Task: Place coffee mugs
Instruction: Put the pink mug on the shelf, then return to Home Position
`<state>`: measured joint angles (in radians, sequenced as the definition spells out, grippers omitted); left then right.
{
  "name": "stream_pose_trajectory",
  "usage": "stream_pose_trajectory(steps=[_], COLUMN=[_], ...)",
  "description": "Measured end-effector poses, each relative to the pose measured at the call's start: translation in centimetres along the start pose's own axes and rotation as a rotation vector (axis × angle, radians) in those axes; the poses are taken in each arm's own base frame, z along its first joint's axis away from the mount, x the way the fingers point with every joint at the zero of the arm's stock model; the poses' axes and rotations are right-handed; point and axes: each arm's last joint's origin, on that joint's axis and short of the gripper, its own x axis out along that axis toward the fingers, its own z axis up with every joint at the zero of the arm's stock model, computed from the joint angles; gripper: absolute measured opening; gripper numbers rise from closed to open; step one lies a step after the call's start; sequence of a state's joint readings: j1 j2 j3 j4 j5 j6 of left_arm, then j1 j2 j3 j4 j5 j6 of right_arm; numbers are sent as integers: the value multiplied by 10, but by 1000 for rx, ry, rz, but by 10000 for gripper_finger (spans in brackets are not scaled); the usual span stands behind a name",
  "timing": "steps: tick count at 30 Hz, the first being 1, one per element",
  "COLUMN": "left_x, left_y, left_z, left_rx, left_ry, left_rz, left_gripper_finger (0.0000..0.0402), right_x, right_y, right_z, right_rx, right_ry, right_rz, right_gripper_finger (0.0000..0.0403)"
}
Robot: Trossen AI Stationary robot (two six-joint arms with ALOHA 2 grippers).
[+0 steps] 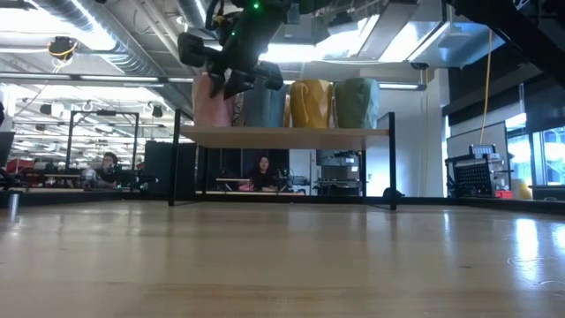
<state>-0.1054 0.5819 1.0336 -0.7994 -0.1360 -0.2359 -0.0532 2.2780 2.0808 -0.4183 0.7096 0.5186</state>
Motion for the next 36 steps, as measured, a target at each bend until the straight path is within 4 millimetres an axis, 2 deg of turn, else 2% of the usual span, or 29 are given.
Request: stream_pose_trajectory(steps=[5,9,29,36], left_x=[0,0,0,0], left_y=[0,0,0,0], left_z=[0,0,0,0], left_rx=[0,0,1,2], left_ry=[0,0,-1,-2], left_rz=[0,0,1,7], left_gripper_finger=[96,96,96,96], right_x=[0,0,-35,-59], right_y=[0,0,7,8], right_z=[0,0,0,11], right_rx=[-1,-4,-70,-79], right_ry=[2,4,54,58], right_rz=[2,1,13,47], right_gripper_finger=[132,151,154,154])
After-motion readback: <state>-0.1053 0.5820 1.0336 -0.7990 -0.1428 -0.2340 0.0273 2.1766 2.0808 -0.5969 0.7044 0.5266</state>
